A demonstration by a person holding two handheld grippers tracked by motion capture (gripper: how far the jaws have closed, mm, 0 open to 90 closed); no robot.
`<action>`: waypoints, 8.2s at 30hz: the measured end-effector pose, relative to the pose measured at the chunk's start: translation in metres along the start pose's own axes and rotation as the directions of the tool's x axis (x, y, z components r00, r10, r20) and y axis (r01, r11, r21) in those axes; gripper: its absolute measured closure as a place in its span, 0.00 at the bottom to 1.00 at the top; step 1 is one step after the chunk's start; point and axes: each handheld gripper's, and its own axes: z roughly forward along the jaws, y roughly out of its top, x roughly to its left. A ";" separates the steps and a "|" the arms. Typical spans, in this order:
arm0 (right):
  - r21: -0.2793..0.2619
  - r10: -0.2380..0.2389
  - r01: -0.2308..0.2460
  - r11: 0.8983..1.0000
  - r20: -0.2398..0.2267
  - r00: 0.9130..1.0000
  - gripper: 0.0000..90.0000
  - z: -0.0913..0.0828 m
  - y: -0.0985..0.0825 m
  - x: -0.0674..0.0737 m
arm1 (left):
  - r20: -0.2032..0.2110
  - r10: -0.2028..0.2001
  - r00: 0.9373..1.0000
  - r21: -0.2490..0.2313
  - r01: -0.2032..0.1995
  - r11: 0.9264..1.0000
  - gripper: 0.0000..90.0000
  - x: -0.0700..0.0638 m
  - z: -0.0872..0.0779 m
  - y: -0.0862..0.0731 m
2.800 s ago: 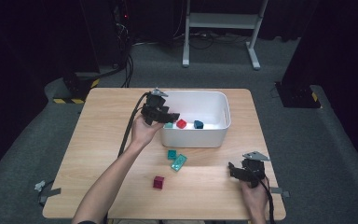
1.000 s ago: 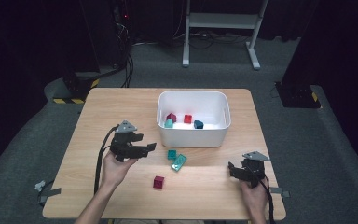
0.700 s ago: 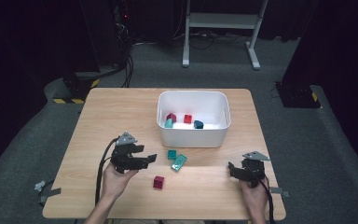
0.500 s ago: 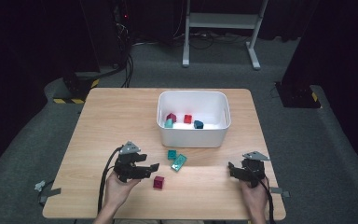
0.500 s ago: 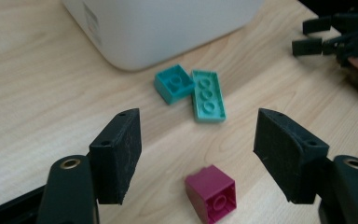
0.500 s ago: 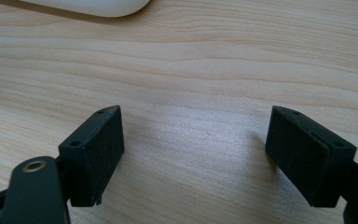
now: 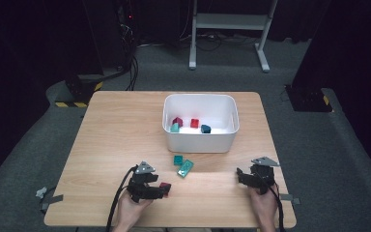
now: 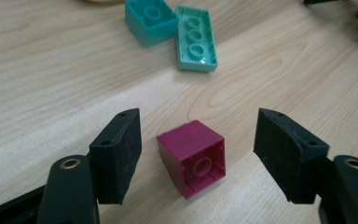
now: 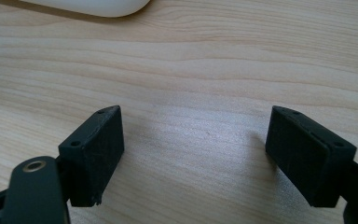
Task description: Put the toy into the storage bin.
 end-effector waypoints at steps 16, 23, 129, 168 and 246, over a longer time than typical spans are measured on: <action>0.000 0.000 0.000 1.000 0.000 1.000 0.21 0.000 0.000 0.000 | -0.049 -0.001 0.999 0.025 0.002 1.000 0.48 -0.003 0.016 -0.014; 0.000 0.000 0.000 1.000 0.000 1.000 0.21 0.000 0.000 0.000 | -0.036 -0.001 0.999 0.021 0.002 1.000 0.59 -0.002 0.017 -0.016; 0.000 0.000 0.000 1.000 -0.001 1.000 0.21 0.000 0.000 0.000 | 0.010 0.102 0.995 -0.131 -0.099 0.986 0.65 0.051 -0.043 0.188; 0.000 0.000 0.000 1.000 -0.001 1.000 0.21 0.000 0.000 0.000 | -0.056 0.116 0.992 -0.083 -0.120 0.989 0.49 0.047 -0.003 0.210; 0.000 0.000 0.000 1.000 -0.001 1.000 0.21 0.000 0.000 0.000 | -0.083 0.014 0.996 0.009 -0.013 1.000 0.43 0.023 0.057 0.080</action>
